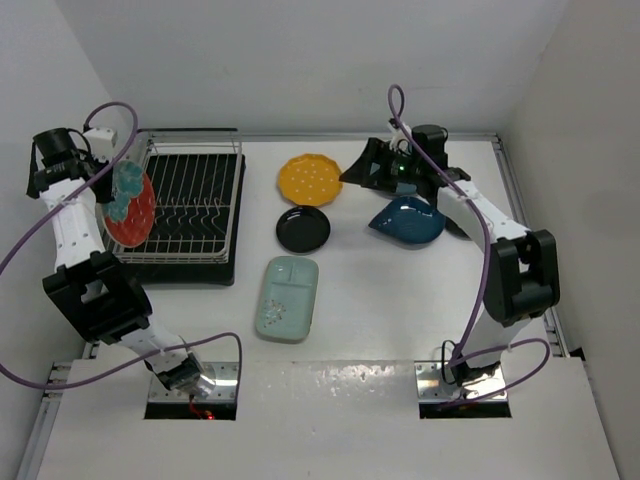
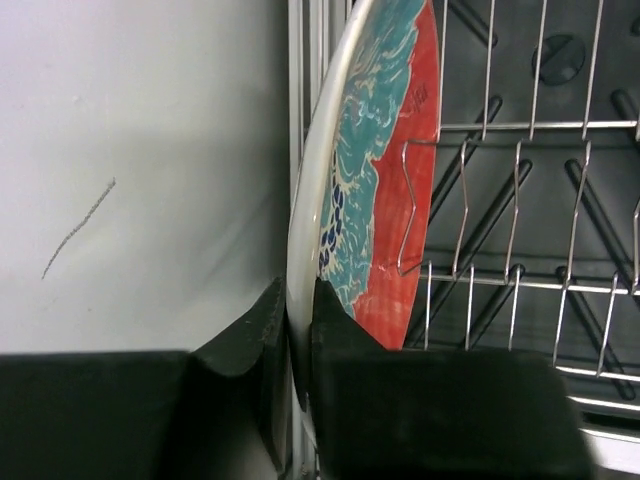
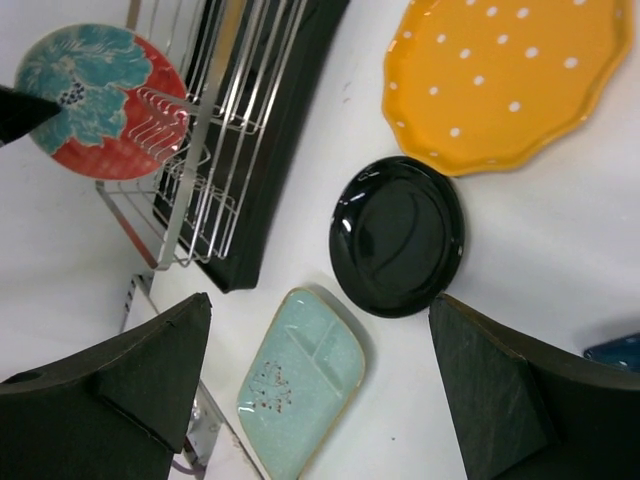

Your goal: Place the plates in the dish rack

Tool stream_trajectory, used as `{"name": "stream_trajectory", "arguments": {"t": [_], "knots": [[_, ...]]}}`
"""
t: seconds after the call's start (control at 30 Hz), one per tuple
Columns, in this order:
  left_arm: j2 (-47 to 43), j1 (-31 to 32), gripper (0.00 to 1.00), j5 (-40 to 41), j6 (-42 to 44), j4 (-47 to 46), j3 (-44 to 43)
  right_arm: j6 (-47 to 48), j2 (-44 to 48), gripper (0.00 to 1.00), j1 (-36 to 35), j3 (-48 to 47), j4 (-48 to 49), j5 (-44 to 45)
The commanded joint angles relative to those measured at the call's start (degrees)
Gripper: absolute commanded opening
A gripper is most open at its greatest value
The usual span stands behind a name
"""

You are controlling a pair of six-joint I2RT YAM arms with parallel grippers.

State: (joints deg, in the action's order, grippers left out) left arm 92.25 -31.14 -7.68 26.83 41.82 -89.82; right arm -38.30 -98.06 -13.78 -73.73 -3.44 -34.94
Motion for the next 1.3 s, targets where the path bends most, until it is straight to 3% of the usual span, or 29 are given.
{"name": "stream_trajectory", "arguments": {"t": [0.0,0.03,0.13,0.17,0.23,0.37,0.57,0.7,0.87,1.0,1.13,1.17,1.23,1.27], "knots": [[-3.4,-1.3,0.20,-0.4,-1.2,-5.9,1.7,1.0,2.4,0.88,1.9,-0.1,-2.5,3.2],[-3.4,-1.3,0.29,-0.4,-1.3,-5.9,1.7,0.9,1.9,0.90,3.3,-0.2,-3.8,4.1],[-3.4,-1.8,0.38,-0.4,-2.0,-5.9,1.7,0.1,0.9,0.91,7.3,-1.5,-7.8,8.3],[-3.4,-1.8,0.45,-0.4,-2.0,-5.9,1.7,0.1,-0.3,0.92,8.2,-2.4,-8.8,9.5],[-4.0,-1.8,0.51,0.5,-2.0,-5.9,1.7,0.3,-1.7,0.92,11.4,-4.6,-13.7,16.7],[-4.5,-1.8,0.66,1.0,-2.5,-5.2,-0.3,1.7,-10.1,0.92,16.1,-10.2,-17.5,25.3],[-5.1,-1.8,0.74,1.0,-2.5,-1.8,-5.3,5.2,-23.2,0.88,19.8,-26.1,-18.3,29.3],[-5.7,-1.3,0.77,1.5,-1.3,1.1,-7.0,2.9,-34.8,0.82,21.3,-35.1,-19.5,28.0],[-6.9,-1.3,0.78,2.2,-0.3,2.3,-7.0,-3.0,-38.7,0.67,22.7,-33.3,-13.4,23.5],[-7.4,-0.8,0.78,2.8,-1.6,2.8,-7.6,-8.7,-41.2,0.66,22.7,-30.3,-8.2,16.3],[-7.4,-0.2,0.78,2.8,-2.1,2.8,-7.6,-12.6,-43.0,0.46,22.7,-28.4,-3.1,13.5],[-7.4,-0.2,0.78,2.8,-2.1,2.8,-7.6,-13.1,-43.4,0.31,22.7,-27.4,-2.6,13.3],[-7.4,0.4,0.78,2.8,-2.1,2.8,-7.6,-14.7,-44.0,0.15,22.8,-26.7,-1.7,12.4],[-7.4,0.4,0.78,2.8,-2.1,2.8,-8.2,-14.8,-44.6,0.01,22.7,-26.7,-1.6,12.2]]}}
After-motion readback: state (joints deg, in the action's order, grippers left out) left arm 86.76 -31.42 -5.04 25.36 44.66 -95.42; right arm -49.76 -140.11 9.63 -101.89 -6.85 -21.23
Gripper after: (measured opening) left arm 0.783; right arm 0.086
